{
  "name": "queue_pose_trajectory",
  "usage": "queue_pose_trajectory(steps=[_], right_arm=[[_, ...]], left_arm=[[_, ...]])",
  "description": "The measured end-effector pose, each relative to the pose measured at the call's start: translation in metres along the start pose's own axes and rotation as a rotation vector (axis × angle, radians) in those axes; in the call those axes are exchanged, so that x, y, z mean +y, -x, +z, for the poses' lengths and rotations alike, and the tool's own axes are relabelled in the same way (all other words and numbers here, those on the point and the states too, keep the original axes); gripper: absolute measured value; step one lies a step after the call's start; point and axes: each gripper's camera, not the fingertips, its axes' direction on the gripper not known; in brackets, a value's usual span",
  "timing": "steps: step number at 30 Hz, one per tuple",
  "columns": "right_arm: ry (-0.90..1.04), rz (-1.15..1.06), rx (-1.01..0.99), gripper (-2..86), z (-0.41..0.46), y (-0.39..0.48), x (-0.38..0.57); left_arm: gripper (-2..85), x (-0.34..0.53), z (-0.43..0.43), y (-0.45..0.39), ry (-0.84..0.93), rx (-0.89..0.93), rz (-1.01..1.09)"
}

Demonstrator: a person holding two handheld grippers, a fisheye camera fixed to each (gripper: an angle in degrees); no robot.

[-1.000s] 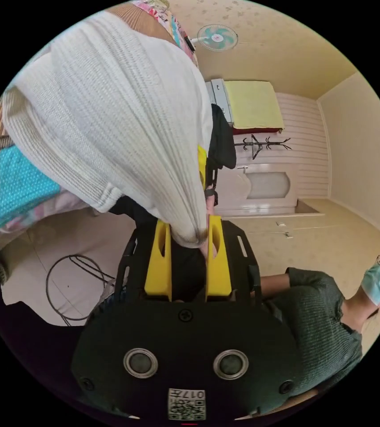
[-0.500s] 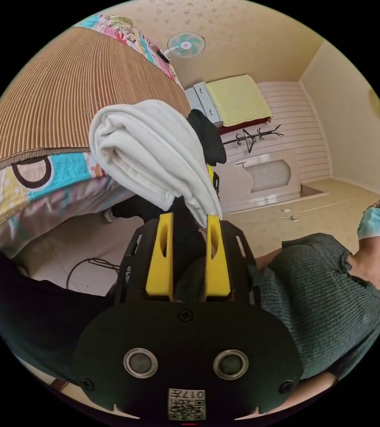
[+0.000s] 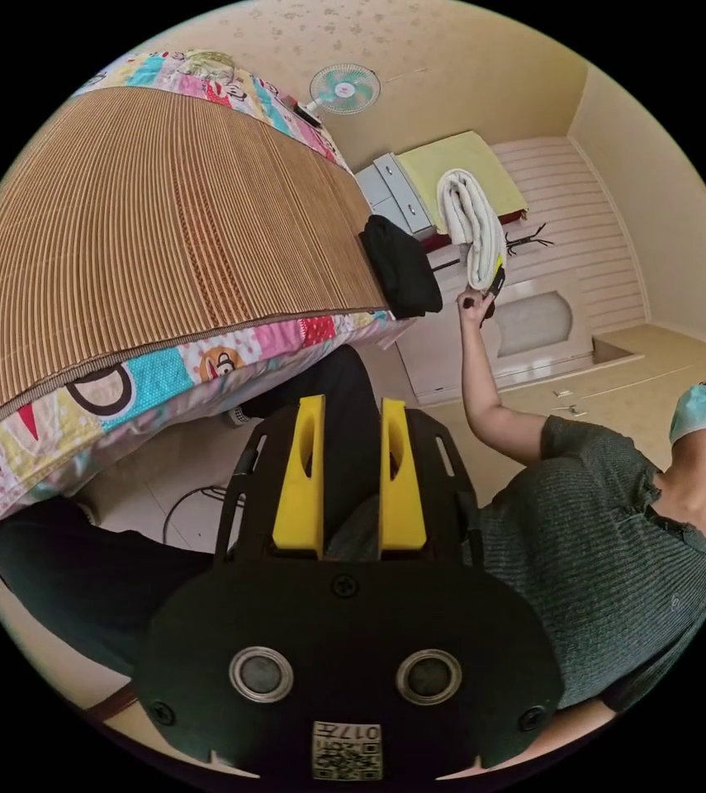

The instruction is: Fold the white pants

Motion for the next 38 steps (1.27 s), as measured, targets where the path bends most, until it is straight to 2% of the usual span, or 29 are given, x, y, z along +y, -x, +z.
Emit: queue_pose_trajectory(steps=[2,4,5,7,9,11,15,20,25,26,27,29,31,34,38], right_arm=[[-0.067,0.019,0.050,13.3,-0.022,-0.028,-0.037],[-0.173,0.181,0.134,13.2,-0.061,-0.083,-0.059],[-0.202,0.231,0.150,13.1,-0.072,-0.098,-0.059],[-0.326,0.460,0.339,12.5,-0.115,-0.146,-0.035],[-0.362,0.548,0.392,11.9,-0.130,-0.165,-0.017],[-0.323,0.514,0.358,11.7,-0.132,-0.165,-0.018],[-0.116,0.524,0.514,12.0,-0.099,-0.146,-0.045],[-0.098,0.557,0.649,12.6,-0.084,-0.125,-0.036],[-0.073,0.411,0.891,10.5,-0.067,-0.058,0.036],[-0.048,0.409,0.918,9.5,-0.060,-0.052,0.050],[0.058,0.418,0.947,5.9,-0.042,-0.044,0.084],[0.289,0.393,0.849,3.0,-0.003,-0.040,0.149],[0.497,0.426,0.577,1.6,0.046,-0.041,0.240],[0.527,0.480,0.409,0.9,0.090,-0.033,0.309],[0.486,0.432,0.173,0.6,0.128,-0.022,0.305]], left_arm=[[10.2,0.001,0.000,0.004,-0.019,-0.017,-0.035],[10.0,0.002,0.003,0.012,-0.030,-0.009,-0.086],[9.8,0.001,0.007,0.018,-0.031,0.008,-0.113],[9.1,-0.001,0.014,0.023,-0.033,0.025,-0.128],[8.8,-0.008,0.026,0.025,-0.031,0.023,-0.151],[8.8,-0.015,0.036,0.023,-0.027,0.021,-0.151],[8.8,-0.031,0.066,0.018,0.034,0.047,-0.138],[8.8,-0.034,0.075,0.003,0.019,0.048,-0.103],[8.0,-0.010,0.059,-0.003,-0.063,-0.080,-0.105],[6.9,0.000,0.053,0.000,-0.093,-0.122,-0.122],[5.2,0.012,0.048,0.005,-0.132,-0.163,-0.145],[0.7,0.033,0.041,0.016,-0.203,-0.200,-0.210],[-0.2,0.054,0.036,0.030,-0.273,-0.207,-0.304],[-0.5,0.079,0.025,0.040,-0.355,-0.222,-0.366],[0.3,0.092,-0.023,0.026,-0.508,-0.353,-0.262]])
